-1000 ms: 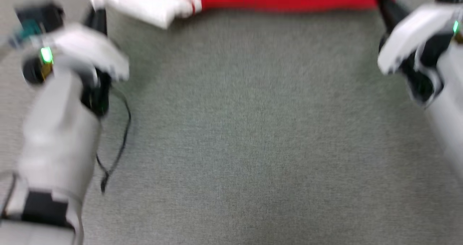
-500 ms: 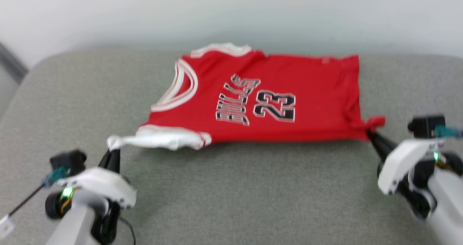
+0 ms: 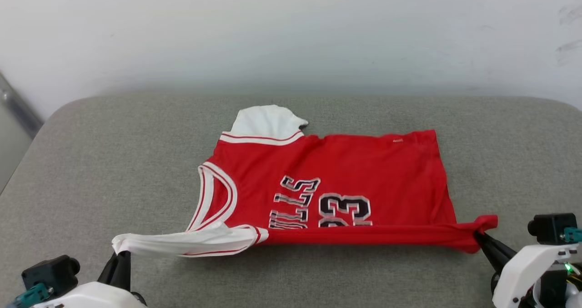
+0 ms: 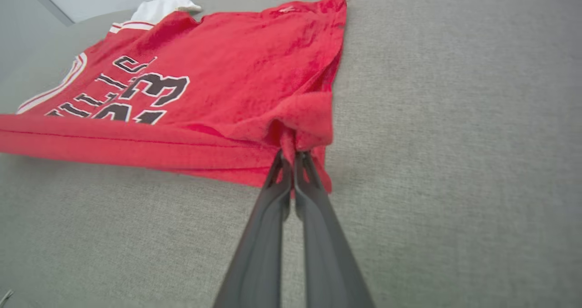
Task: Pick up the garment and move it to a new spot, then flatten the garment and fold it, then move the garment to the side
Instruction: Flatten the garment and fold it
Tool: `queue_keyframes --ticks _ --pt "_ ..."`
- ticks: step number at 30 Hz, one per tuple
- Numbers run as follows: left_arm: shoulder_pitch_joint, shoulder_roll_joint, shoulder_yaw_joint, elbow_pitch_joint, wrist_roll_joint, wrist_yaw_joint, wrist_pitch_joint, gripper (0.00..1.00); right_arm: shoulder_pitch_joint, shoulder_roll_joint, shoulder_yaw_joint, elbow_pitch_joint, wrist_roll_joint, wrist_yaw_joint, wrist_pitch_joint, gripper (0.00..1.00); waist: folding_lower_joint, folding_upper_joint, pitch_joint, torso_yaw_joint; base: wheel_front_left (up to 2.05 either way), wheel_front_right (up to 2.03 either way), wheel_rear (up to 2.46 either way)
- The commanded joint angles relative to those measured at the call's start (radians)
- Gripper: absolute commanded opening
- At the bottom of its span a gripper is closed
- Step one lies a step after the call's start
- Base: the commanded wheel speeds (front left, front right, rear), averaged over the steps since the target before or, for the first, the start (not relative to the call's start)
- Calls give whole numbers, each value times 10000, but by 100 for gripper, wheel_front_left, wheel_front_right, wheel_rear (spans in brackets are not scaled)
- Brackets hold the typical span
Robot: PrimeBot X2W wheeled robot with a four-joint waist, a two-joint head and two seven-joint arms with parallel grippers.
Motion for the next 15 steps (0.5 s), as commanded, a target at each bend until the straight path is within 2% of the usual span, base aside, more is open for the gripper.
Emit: queue_keyframes --ticks 1,3,6,8,10,15 --pt "249 216 162 -432 82 303 139 0 416 87 -476 -445 -303 -30 291 0 3 0 -4 -41 0 0 0" --pt "432 315 136 -1075 134 531 382 0 865 402 -1015 -1291 -692 -28 889 0 3 0 11 -90 0 0 0" --pt "357 467 -20 -1446 195 627 742 0 1288 967 -1652 -2422 -1251 -27 1798 0 3 0 106 -154 0 0 0" --pt "-156 462 -204 -1277 72 494 1068 0 1393 1444 -1973 -3251 -1775 -25 2542 0 3 0 365 -190 0 0 0" --pt "-981 338 -469 -613 -129 128 1396 0 924 1838 -2032 -3725 -2326 -24 3205 0 3 0 983 -257 0 0 0" --pt "-2219 97 -849 637 -245 -448 1618 0 355 2095 -1954 -3535 -2665 -22 3617 0 3 0 1763 -230 0 0 0"
